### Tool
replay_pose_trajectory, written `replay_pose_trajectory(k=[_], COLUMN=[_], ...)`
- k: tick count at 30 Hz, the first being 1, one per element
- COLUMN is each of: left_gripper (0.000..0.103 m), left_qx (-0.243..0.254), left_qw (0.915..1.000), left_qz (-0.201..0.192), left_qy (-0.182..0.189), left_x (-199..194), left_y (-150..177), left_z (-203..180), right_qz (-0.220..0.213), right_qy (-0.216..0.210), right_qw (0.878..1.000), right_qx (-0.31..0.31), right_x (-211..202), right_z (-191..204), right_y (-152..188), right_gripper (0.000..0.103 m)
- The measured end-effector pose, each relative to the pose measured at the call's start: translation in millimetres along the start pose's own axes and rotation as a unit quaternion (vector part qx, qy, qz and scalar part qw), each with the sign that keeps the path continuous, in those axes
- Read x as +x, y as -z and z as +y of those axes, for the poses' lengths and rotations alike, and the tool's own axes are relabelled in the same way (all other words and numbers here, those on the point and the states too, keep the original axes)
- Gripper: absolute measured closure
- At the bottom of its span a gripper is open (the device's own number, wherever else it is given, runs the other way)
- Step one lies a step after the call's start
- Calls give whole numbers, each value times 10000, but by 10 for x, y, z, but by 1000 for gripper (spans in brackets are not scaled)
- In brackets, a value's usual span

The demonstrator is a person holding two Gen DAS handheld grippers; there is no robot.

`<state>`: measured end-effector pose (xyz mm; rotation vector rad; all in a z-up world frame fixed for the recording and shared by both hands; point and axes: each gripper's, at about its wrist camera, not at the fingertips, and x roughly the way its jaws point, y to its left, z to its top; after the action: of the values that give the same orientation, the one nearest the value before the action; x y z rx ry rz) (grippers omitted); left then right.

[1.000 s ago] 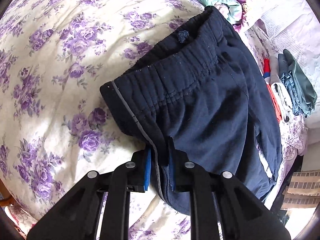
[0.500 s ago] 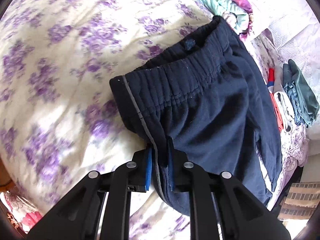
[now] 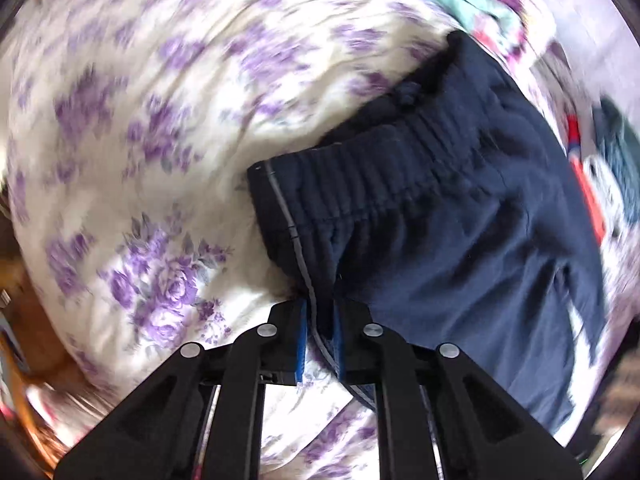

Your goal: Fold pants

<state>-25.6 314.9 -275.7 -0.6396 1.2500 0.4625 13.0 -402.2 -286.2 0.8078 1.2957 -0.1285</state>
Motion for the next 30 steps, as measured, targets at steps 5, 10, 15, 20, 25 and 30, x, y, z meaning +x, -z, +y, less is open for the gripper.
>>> replay_pose_trajectory(k=[5, 10, 15, 20, 25, 30], left_gripper=[81, 83, 73, 73, 73, 70], left_qx=[148, 735, 1492, 2096, 2446, 2301], left_qw=[9996, 9925, 9843, 9767, 9695, 9720], left_qz=[-226, -940, -934, -453, 25, 428], left_qy=[105, -260, 103, 119, -151, -192], left_x=[-414, -965, -908, -358, 225, 616], left_y=[35, -91, -368, -473, -465, -537], left_z=[50, -237, -887, -1473, -1763, -1706], right_qz=[-84, -667, -887, -497, 15, 273], right_qy=[692, 1034, 622, 258, 251, 285], right_qw=[9972, 9893, 9762, 9462, 8962, 8562], right_qx=[-284, -779, -1876, -3188, -4429, -5151], right_x=[-372, -813, -644, -73, 670, 1304], right_z=[91, 397, 1468, 2684, 3630, 4296], right_y=[77, -58, -405, -344, -55, 179], right_gripper=[43, 41, 37, 37, 37, 44])
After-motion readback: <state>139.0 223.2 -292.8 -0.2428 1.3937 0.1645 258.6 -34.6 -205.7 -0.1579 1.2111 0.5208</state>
